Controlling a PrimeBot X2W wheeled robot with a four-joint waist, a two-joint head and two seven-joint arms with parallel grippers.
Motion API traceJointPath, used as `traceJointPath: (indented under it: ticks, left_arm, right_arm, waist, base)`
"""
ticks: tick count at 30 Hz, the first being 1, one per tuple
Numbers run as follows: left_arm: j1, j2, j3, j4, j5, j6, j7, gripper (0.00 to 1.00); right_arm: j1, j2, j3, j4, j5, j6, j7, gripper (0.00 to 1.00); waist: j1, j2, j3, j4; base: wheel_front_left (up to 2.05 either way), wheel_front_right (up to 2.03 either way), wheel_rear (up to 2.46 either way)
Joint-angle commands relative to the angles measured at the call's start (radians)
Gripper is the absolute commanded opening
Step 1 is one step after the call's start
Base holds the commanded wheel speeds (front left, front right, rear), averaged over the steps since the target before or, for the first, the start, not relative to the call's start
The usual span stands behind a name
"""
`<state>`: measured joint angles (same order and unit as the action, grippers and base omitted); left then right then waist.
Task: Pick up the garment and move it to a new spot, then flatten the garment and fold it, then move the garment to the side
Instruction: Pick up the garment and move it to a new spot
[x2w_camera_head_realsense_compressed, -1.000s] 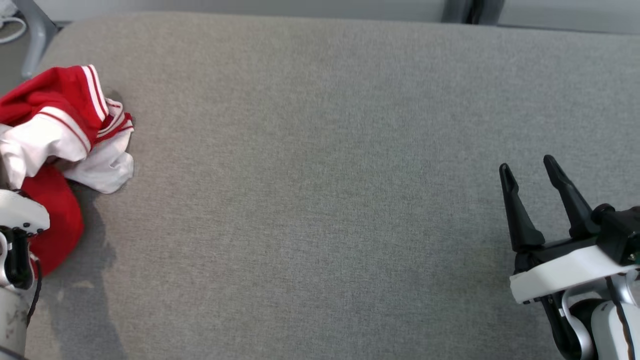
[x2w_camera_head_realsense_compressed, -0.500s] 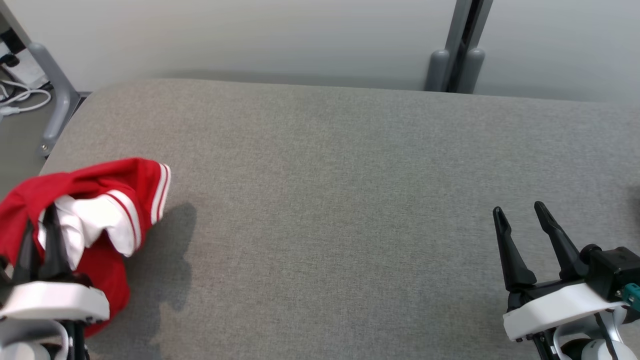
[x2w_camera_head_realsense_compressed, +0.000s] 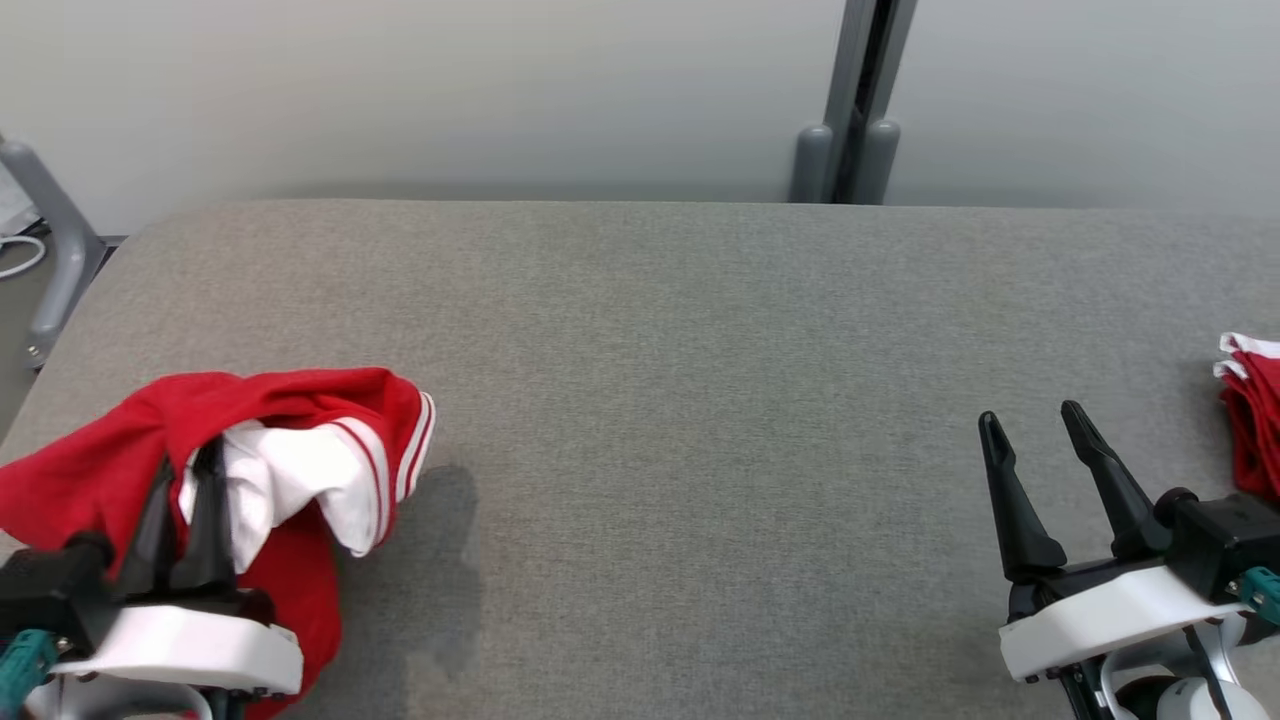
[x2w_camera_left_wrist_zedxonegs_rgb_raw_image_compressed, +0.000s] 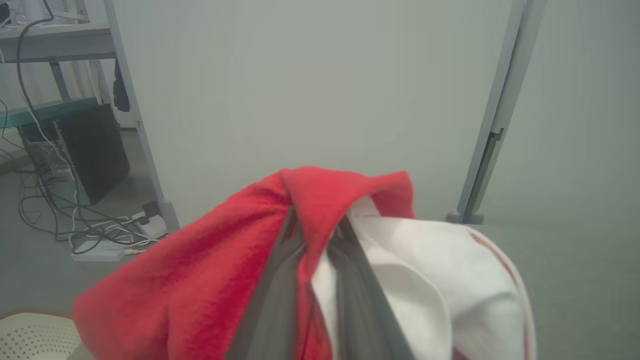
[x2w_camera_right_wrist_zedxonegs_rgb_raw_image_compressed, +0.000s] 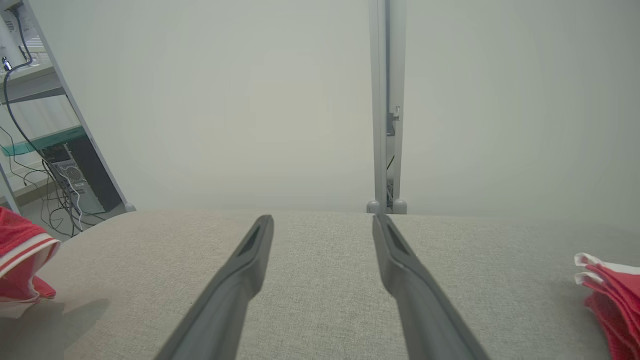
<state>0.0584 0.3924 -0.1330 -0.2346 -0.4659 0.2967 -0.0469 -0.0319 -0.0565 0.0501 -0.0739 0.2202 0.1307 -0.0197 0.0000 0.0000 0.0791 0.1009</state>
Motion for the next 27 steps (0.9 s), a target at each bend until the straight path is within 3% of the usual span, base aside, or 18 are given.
traceJointPath:
  ticks: [1, 7, 14, 20, 27]
  left_arm:
    - [-0.016, 0.000, -0.013, -0.013, 0.011, -0.008, 0.006, 0.00]
    - [-0.082, -0.008, -0.079, -0.028, 0.034, -0.038, 0.024, 0.00]
    - [-0.197, -0.042, -0.194, 0.029, 0.044, -0.114, 0.053, 0.00]
    - [-0.285, -0.080, -0.275, 0.135, 0.048, -0.180, 0.059, 0.00]
    - [-0.414, -0.130, -0.337, 0.336, 0.025, -0.265, 0.079, 0.00]
  right_arm:
    - [-0.008, 0.000, -0.001, -0.002, 0.003, 0.000, -0.007, 1.00]
    - [-0.018, 0.001, -0.003, -0.007, 0.007, 0.000, -0.008, 1.00]
    - [-0.037, 0.002, 0.002, 0.006, 0.018, 0.000, -0.022, 1.00]
    - [-0.042, 0.003, -0.003, 0.024, 0.035, 0.000, -0.047, 1.00]
    - [-0.061, 0.004, -0.001, 0.061, 0.079, 0.000, -0.092, 1.00]
  waist:
    - [0.0000, 0.0000, 0.003, -0.024]
    - [0.0000, 0.0000, 0.022, -0.093]
    - [0.0000, 0.0000, 0.052, -0.230]
    - [0.0000, 0.0000, 0.097, -0.354]
    - [0.0000, 0.0000, 0.164, -0.455]
  base:
    - [0.00, 0.00, 0.00]
    - [0.00, 0.00, 0.00]
    - [0.00, 0.00, 0.00]
    - [0.00, 0.00, 0.00]
    - [0.00, 0.00, 0.00]
